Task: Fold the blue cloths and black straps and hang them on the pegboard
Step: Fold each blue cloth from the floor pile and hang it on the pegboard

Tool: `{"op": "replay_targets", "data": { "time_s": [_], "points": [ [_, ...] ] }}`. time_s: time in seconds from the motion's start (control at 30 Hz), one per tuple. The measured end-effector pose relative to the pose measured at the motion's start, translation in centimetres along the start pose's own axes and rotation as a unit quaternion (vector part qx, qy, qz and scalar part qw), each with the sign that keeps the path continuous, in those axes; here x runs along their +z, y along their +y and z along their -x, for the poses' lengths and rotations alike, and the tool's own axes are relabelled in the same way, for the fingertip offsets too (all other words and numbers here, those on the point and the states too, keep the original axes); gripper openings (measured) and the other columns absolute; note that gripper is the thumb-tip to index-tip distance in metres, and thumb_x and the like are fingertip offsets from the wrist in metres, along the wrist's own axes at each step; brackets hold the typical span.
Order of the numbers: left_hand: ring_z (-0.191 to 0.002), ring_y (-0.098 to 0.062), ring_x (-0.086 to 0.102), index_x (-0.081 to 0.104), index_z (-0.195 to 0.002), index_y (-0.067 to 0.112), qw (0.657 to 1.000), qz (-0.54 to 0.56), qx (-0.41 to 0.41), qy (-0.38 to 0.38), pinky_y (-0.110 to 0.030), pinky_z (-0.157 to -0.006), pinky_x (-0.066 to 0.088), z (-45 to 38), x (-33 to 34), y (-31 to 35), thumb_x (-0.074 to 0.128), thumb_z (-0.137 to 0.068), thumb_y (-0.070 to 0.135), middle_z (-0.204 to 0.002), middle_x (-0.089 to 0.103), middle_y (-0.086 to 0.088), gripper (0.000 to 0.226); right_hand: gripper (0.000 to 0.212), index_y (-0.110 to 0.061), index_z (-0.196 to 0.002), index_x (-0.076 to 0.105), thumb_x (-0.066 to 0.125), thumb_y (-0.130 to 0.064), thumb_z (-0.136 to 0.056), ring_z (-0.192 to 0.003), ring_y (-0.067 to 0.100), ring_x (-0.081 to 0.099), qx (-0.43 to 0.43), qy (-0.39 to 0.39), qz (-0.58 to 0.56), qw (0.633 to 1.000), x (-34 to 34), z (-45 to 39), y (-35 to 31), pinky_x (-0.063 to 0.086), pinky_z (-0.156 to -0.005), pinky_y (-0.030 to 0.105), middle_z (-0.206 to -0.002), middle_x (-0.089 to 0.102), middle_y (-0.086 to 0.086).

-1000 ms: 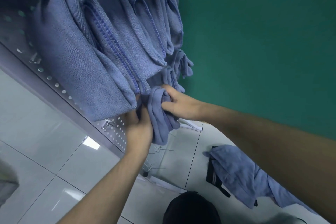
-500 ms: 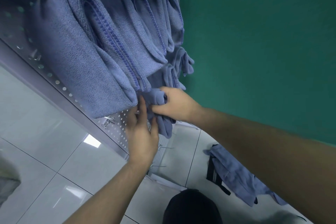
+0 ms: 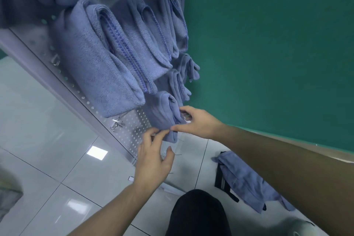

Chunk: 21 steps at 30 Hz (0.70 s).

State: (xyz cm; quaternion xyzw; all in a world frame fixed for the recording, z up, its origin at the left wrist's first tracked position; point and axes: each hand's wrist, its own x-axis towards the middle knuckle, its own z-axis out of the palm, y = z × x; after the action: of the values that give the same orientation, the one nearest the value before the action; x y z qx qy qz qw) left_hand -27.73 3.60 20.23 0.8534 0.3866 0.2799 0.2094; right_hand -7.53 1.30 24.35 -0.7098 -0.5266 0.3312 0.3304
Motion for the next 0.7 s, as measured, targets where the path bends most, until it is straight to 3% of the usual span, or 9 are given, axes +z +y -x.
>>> {"op": "replay_targets", "data": {
  "time_s": [0.07, 0.13, 0.23, 0.37, 0.47, 0.53, 0.6, 0.7],
  "points": [
    [-0.1, -0.014, 0.053, 0.06, -0.122, 0.025, 1.0, 0.007, 0.023, 0.002, -0.043, -0.091, 0.05, 0.2, -0.4, 0.5, 0.05, -0.082, 0.039, -0.118, 0.039, 0.013, 0.043, 0.079, -0.027, -0.144, 0.047, 0.08, -0.054, -0.077, -0.123, 0.009, 0.056, 0.022, -0.001, -0.014, 1.0, -0.7, 1.4, 0.5, 0.044, -0.106, 0.028, -0.135, 0.057, -0.01],
    [-0.088, -0.005, 0.051, 0.06, -0.114, 0.024, 0.999, 0.01, 0.05, 0.0, -0.033, -0.078, 0.049, 0.3, -0.7, 1.4, 0.053, -0.085, 0.039, -0.107, 0.04, 0.016, 0.034, 0.076, -0.027, -0.146, 0.044, 0.077, -0.05, -0.082, -0.118, 0.003, 0.051, 0.034, -0.004, -0.022, 0.999, -1.6, 3.1, 1.1, 0.039, -0.097, 0.019, -0.131, 0.053, -0.011],
    [-0.081, 0.003, 0.05, 0.06, -0.109, 0.026, 0.997, 0.021, 0.058, -0.037, -0.029, -0.068, 0.045, 0.2, -0.3, 3.3, 0.056, -0.087, 0.041, -0.099, 0.041, 0.021, 0.027, 0.069, -0.029, -0.146, 0.042, 0.072, -0.048, -0.087, -0.111, 0.005, 0.052, 0.061, 0.004, -0.013, 0.998, -3.2, 5.6, 3.1, 0.038, -0.094, 0.019, -0.134, 0.054, -0.007],
    [-0.074, -0.003, 0.05, 0.062, -0.105, 0.028, 0.992, 0.015, 0.095, -0.082, -0.032, -0.07, 0.048, -0.7, 1.8, 6.2, 0.055, -0.087, 0.045, -0.097, 0.046, 0.022, 0.025, 0.054, -0.028, -0.14, 0.048, 0.068, -0.043, -0.092, -0.104, 0.015, 0.063, 0.11, 0.041, -0.007, 0.993, -5.5, 8.7, 7.1, 0.044, -0.09, 0.023, -0.127, 0.058, -0.005],
    [-0.077, -0.01, 0.055, 0.062, -0.109, 0.026, 0.986, 0.009, 0.093, -0.138, -0.033, -0.075, 0.049, -1.9, 4.8, 8.6, 0.063, -0.092, 0.033, -0.101, 0.051, 0.019, 0.019, 0.048, -0.03, -0.135, 0.051, 0.067, -0.044, -0.092, -0.1, 0.016, 0.066, 0.154, 0.061, -0.005, 0.986, -7.1, 11.2, 11.0, 0.05, -0.084, 0.03, -0.119, 0.059, -0.009],
    [-0.075, -0.011, 0.057, 0.062, -0.108, 0.027, 0.981, 0.011, 0.085, -0.174, -0.033, -0.075, 0.049, -2.8, 7.4, 9.9, 0.063, -0.092, 0.029, -0.101, 0.054, 0.017, 0.016, 0.045, -0.03, -0.131, 0.053, 0.069, -0.042, -0.091, -0.096, 0.017, 0.069, 0.186, 0.08, -0.009, 0.979, -8.0, 12.5, 14.1, 0.054, -0.091, 0.037, -0.114, 0.062, -0.01],
    [-0.074, -0.013, 0.06, 0.06, -0.105, 0.03, 0.975, 0.03, 0.054, -0.213, -0.032, -0.075, 0.05, -3.8, 10.5, 11.0, 0.064, -0.091, 0.029, -0.101, 0.059, 0.014, 0.014, 0.042, -0.029, -0.131, 0.055, 0.069, -0.037, -0.092, -0.097, 0.018, 0.07, 0.214, 0.095, -0.006, 0.972, -8.8, 13.7, 17.0, 0.051, -0.095, 0.035, -0.11, 0.065, -0.009],
    [-0.079, -0.017, 0.061, 0.058, -0.102, 0.031, 0.962, 0.048, -0.001, -0.267, -0.032, -0.079, 0.049, -4.8, 15.9, 11.6, 0.065, -0.09, 0.027, -0.1, 0.059, 0.013, 0.014, 0.039, -0.026, -0.131, 0.054, 0.066, -0.027, -0.094, -0.093, 0.017, 0.065, 0.246, 0.097, -0.015, 0.964, -9.6, 14.9, 20.9, 0.048, -0.082, 0.024, -0.103, 0.065, -0.009]
  ]
}}
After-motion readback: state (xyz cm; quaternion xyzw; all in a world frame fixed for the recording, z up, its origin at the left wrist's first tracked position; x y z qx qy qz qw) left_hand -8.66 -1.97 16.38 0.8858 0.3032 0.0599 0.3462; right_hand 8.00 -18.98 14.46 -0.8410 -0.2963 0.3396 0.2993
